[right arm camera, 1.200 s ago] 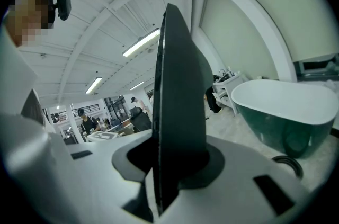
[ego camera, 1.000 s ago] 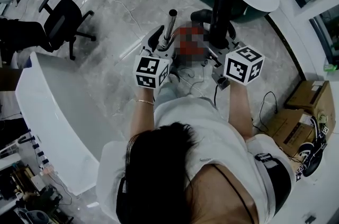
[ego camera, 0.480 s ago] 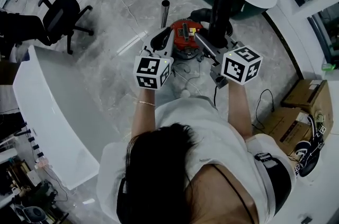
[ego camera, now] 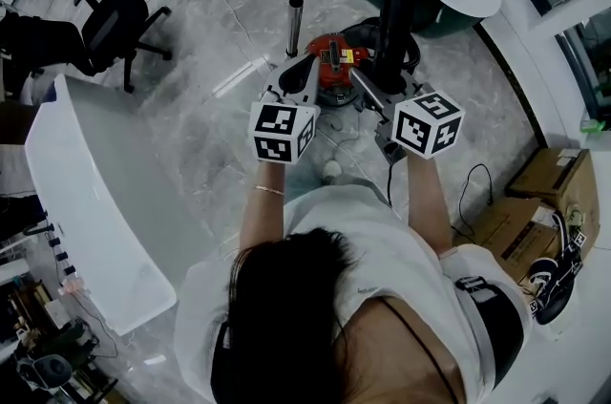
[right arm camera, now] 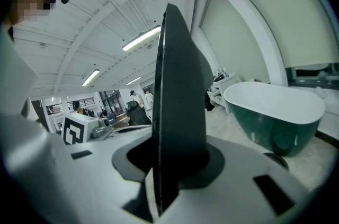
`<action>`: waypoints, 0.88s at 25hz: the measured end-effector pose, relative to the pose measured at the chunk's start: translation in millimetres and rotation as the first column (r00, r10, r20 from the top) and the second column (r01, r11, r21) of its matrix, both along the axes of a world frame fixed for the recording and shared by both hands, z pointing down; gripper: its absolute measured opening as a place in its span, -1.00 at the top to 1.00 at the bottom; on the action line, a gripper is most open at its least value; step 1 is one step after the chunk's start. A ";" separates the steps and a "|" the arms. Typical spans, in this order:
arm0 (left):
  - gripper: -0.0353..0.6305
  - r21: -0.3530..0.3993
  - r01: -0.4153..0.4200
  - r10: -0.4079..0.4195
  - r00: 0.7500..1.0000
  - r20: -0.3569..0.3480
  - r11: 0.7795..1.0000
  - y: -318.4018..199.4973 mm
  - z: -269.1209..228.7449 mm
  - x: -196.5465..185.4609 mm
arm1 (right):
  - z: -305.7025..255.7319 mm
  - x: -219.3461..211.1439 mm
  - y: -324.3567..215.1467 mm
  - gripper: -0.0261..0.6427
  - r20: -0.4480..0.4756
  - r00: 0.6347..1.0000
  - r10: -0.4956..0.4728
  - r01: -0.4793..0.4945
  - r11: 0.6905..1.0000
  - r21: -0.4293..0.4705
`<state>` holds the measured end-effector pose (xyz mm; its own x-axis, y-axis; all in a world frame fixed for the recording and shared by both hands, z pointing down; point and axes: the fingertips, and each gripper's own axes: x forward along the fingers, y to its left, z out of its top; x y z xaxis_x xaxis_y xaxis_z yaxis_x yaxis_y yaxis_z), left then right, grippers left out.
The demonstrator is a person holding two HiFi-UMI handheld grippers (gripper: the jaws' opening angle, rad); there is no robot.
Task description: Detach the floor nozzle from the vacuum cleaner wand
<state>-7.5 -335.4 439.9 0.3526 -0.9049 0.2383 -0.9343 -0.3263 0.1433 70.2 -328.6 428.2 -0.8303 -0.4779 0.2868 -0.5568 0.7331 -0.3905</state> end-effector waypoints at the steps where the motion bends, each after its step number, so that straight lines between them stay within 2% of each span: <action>1: 0.88 -0.006 0.005 -0.005 1.000 0.001 1.000 2.2 -0.7 -1.7 | -1.3 -1.3 1.2 0.59 0.003 1.000 0.003 -0.003 1.000 0.003; 9: 0.88 -0.022 0.029 -0.030 0.999 -0.040 0.999 21.3 -3.6 -15.3 | -5.8 -16.9 9.9 0.59 -0.025 1.000 0.011 -0.010 1.000 0.024; 18: 0.88 -0.044 0.077 -0.079 0.996 -0.045 0.996 38.2 -13.4 -38.3 | -9.6 -35.5 24.8 0.59 -0.006 0.998 0.068 -0.068 0.996 0.052; 22: 0.88 -0.041 0.068 -0.069 0.997 -0.032 0.997 42.4 -13.1 -36.4 | -7.6 -42.9 28.5 0.59 -0.022 0.994 0.104 -0.103 0.993 0.049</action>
<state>-43.9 -293.0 426.8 0.2984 -0.9174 0.2633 -0.9488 -0.2551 0.1864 27.4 -300.1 420.7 -0.7686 -0.5747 0.2810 -0.6397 0.6884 -0.3420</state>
